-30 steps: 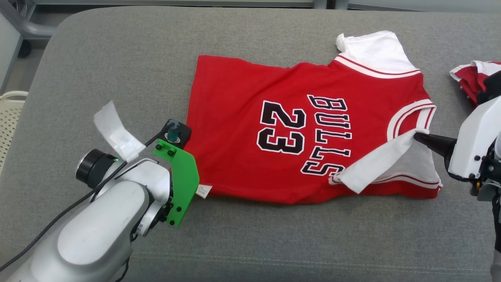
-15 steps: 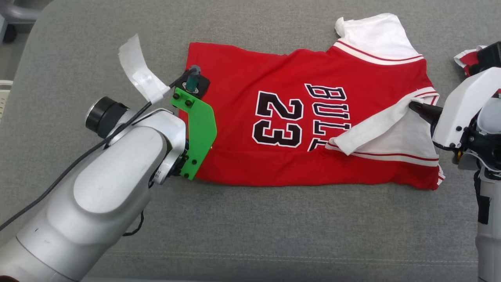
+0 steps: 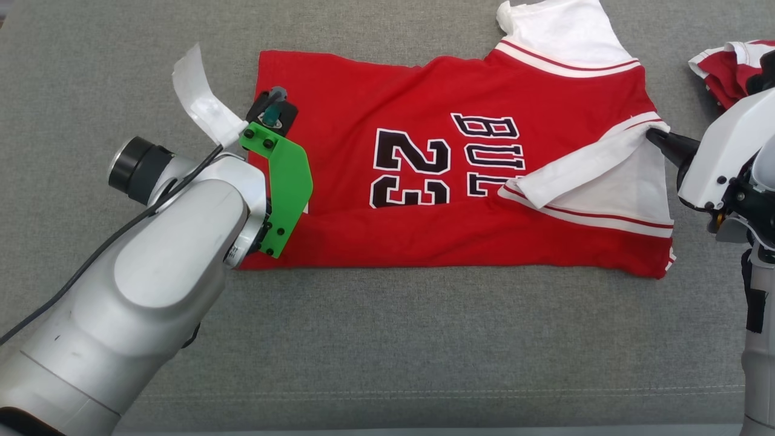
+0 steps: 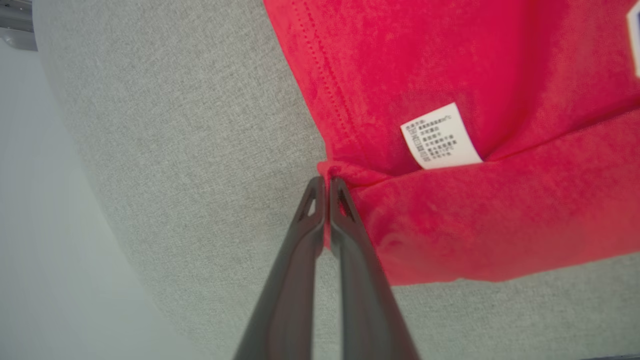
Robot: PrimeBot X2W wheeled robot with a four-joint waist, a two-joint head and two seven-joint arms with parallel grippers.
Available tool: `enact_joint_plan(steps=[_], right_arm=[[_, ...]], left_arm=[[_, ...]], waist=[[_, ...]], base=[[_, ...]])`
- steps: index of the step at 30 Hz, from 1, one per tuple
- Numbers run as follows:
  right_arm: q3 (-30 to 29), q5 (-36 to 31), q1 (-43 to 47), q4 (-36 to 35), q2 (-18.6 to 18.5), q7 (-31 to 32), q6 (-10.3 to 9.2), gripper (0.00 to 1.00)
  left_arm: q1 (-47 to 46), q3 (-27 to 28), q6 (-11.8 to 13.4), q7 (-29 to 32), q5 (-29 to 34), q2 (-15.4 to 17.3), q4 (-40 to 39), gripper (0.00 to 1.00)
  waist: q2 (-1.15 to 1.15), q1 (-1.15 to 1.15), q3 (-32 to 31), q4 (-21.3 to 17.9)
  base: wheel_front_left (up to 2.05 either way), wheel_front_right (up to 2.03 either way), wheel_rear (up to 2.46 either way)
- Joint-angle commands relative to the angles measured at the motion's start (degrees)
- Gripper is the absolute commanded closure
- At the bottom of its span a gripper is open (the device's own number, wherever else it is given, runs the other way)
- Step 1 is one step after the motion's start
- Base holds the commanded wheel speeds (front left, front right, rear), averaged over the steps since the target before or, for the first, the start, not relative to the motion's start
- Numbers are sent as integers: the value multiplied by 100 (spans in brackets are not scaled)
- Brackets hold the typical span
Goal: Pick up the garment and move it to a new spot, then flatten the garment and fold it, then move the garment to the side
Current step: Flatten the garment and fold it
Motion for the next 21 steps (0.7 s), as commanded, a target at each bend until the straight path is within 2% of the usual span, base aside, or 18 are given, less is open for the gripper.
enact_joint_plan(steps=[1, 7, 17, 18, 19, 21], right_arm=[[-26, 29, -76, 4, -8, -30, 1, 100], [-85, -87, 28, 123, 1, 12, 1, 100], [47, -218, -173, 423, 44, -359, 1, 100], [74, -241, -196, 464, 49, -395, 1, 100], [94, -261, -223, 502, 45, -436, 1, 100], [163, -313, -257, 559, 22, -522, 1, 100]], left_arm=[[-133, -8, 30, -42, 58, -1, 27, 100], [-235, 16, 160, -417, 193, -95, 128, 100], [-125, -18, 257, -556, 170, -180, 464, 100], [-127, -19, 264, -622, 197, -191, 465, 57], [-124, -23, 267, -685, 201, -204, 481, 0], [-95, 13, 261, -873, 170, -247, 494, 0]], waist=[[0, 0, 23, -8], [0, 0, 43, 37], [0, 0, 57, 70], [0, 0, 59, 79], [0, 0, 60, 88], [0, 0, 59, 111]], base=[[0, 0, 0], [0, 0, 0], [0, 0, 0], [0, 0, 0], [0, 0, 0], [0, 0, 0]])
